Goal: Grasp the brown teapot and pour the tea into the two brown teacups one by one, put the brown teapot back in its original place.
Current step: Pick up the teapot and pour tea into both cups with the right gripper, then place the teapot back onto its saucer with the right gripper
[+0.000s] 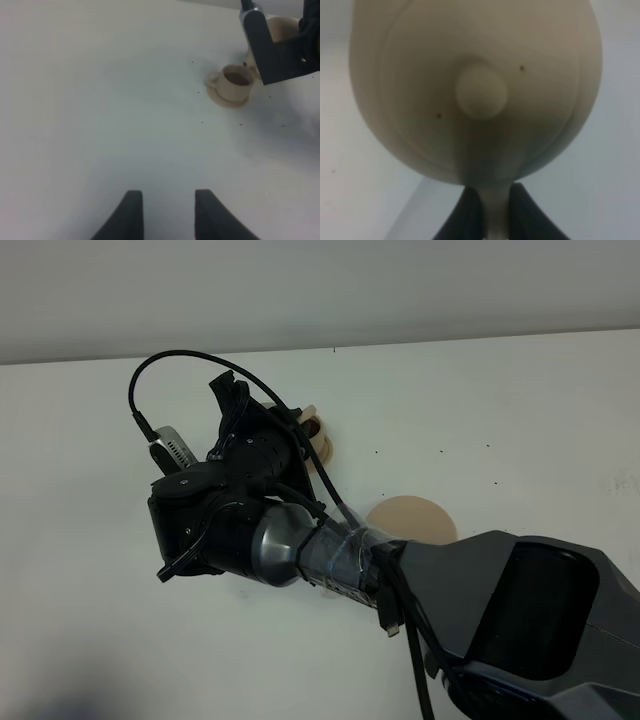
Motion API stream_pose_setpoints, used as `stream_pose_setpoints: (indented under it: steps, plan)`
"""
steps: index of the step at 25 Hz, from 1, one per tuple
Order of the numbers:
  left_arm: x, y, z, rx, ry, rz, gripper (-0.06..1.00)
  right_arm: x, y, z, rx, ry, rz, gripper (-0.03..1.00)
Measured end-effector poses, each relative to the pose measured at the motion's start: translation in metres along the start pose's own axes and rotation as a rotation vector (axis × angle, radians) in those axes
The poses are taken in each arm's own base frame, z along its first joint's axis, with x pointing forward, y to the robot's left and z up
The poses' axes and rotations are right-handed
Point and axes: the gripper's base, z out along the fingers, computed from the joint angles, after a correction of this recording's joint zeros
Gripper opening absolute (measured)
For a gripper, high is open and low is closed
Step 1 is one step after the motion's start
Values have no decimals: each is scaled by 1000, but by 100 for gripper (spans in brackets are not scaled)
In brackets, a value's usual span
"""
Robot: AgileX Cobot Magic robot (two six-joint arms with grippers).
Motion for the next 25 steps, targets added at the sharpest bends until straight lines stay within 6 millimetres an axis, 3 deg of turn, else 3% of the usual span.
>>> stream_pose_setpoints:
  steps: [9,25]
  plan:
    - [0,0,0,0,0,0,28,25,-16,-10,-52,-47,133,11]
    - [0,0,0,0,0,0,28,67,-20,2,-378,-210,416,11]
